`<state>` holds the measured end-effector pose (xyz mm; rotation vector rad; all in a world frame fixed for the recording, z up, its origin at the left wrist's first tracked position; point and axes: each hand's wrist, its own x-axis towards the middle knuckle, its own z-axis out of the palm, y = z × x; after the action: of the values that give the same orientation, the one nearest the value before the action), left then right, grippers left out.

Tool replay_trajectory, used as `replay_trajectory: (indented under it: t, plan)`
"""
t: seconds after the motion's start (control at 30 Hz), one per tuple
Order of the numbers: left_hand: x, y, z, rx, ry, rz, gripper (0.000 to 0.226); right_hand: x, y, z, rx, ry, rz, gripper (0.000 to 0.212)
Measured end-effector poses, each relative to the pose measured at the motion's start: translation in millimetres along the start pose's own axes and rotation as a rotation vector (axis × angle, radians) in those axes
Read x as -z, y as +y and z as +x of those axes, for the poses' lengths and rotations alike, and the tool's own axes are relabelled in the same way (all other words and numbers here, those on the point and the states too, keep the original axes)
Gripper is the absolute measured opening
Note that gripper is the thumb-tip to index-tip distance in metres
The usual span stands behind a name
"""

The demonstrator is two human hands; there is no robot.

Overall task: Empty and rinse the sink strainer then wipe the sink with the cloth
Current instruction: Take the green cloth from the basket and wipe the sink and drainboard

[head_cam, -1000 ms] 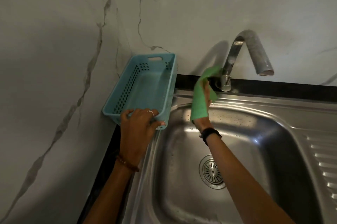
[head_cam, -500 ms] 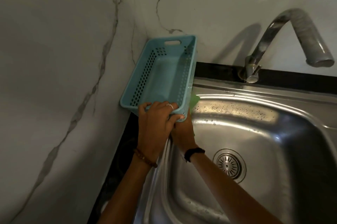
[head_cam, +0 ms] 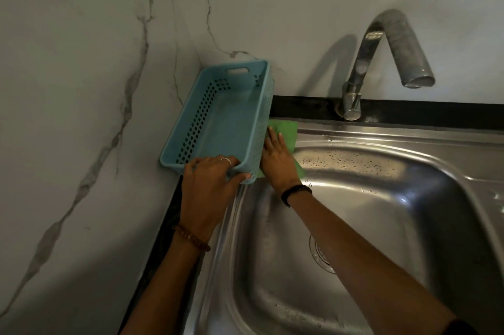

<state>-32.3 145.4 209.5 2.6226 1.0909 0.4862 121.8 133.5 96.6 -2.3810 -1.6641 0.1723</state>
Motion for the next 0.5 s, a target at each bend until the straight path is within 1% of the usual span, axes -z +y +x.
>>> replay_trajectory:
  t: [0.1, 0.17, 0.27, 0.37, 0.43, 0.47, 0.5]
  plan:
    - [-3.5, -0.9, -3.5, -0.012, -0.003, 0.058, 0.019, 4.4, 23.7, -13.0, -0.004, 0.021, -0.098, 0.051]
    - [-6.2, -1.5, -4.8, -0.005, -0.002, 0.074, 0.020, 9.8, 48.6, -28.3, -0.017, 0.045, -0.116, 0.057]
    - [-9.1, -3.1, -5.8, 0.008, -0.051, 0.116, 0.022, 17.6, 86.8, -56.3, -0.061, 0.096, -0.174, 0.070]
    - [-12.3, -2.3, -8.1, 0.004, -0.048, 0.120, 0.023, 29.2, 118.5, -81.9, -0.163, 0.086, -0.207, 0.075]
    - [-14.8, -0.2, -9.8, -0.010, -0.023, 0.085, 0.031, 37.8, 138.4, -98.6, -0.240, 0.065, -0.231, 0.074]
    - [-16.4, 1.5, -10.3, -0.052, 0.005, 0.059, 0.036, 43.2, 147.4, -107.2, -0.295, 0.074, -0.215, 0.073]
    - [-17.9, 5.1, -10.6, -0.131, 0.057, 0.016, 0.038, 48.7, 154.1, -114.9, -0.363, 0.097, -0.180, 0.071]
